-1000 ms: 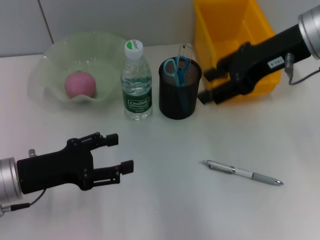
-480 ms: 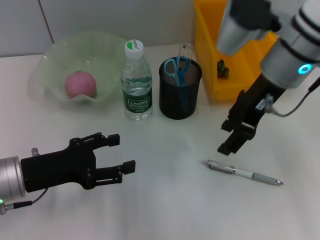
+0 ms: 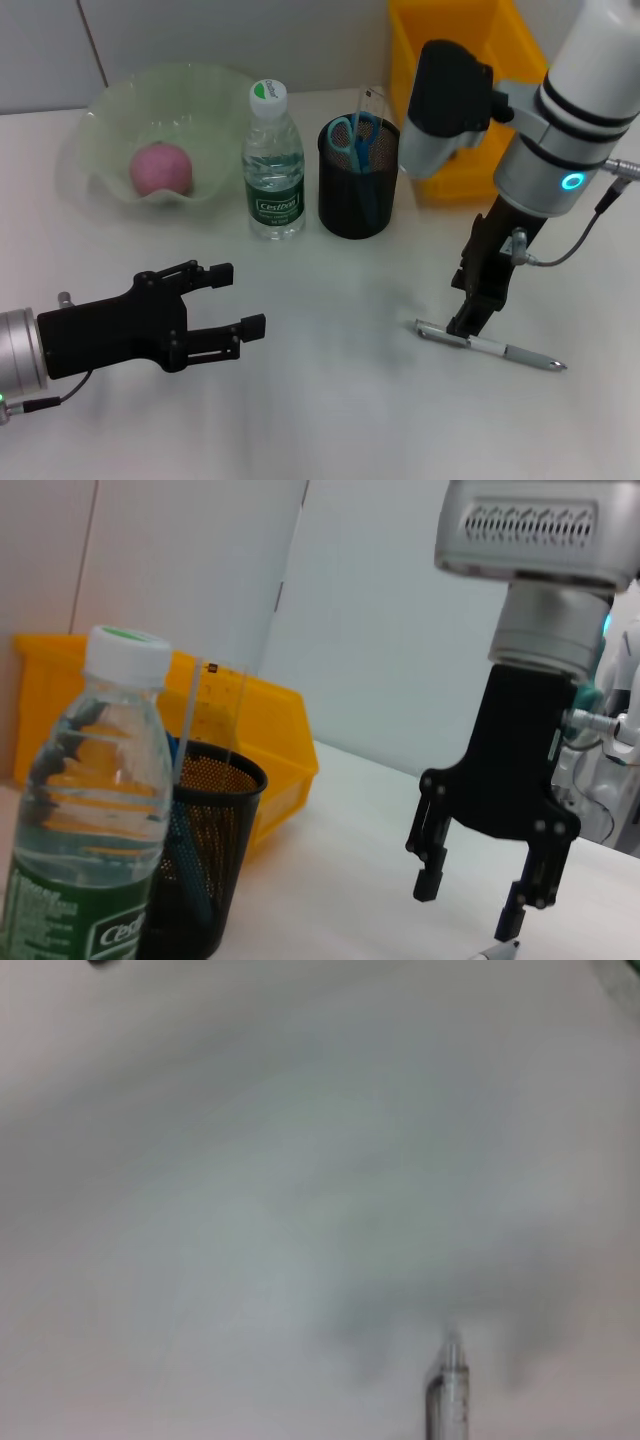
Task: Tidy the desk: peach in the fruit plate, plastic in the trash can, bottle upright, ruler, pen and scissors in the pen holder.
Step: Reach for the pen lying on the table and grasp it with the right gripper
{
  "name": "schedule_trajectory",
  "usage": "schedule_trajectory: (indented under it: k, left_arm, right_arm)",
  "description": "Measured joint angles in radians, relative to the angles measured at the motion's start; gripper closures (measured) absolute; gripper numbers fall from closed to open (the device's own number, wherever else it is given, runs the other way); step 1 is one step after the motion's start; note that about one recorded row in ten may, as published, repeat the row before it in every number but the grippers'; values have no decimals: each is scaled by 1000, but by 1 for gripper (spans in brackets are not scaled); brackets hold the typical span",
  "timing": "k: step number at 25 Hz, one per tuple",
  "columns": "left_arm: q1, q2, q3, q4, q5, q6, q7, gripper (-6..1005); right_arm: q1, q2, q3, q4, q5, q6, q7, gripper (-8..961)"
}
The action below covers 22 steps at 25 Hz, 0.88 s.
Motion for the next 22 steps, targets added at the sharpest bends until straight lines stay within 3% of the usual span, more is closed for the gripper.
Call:
schedule_trajectory:
  k: [11, 22]
  left_arm:
    - [0, -1, 7, -6, 2, -7, 3, 136]
    - [-4, 6, 0, 1, 94, -6, 6, 135]
  right_arm:
    - [-22, 5, -82, 48, -1, 78, 32, 322]
    - [-27, 9, -145, 61, 10, 112, 69, 323]
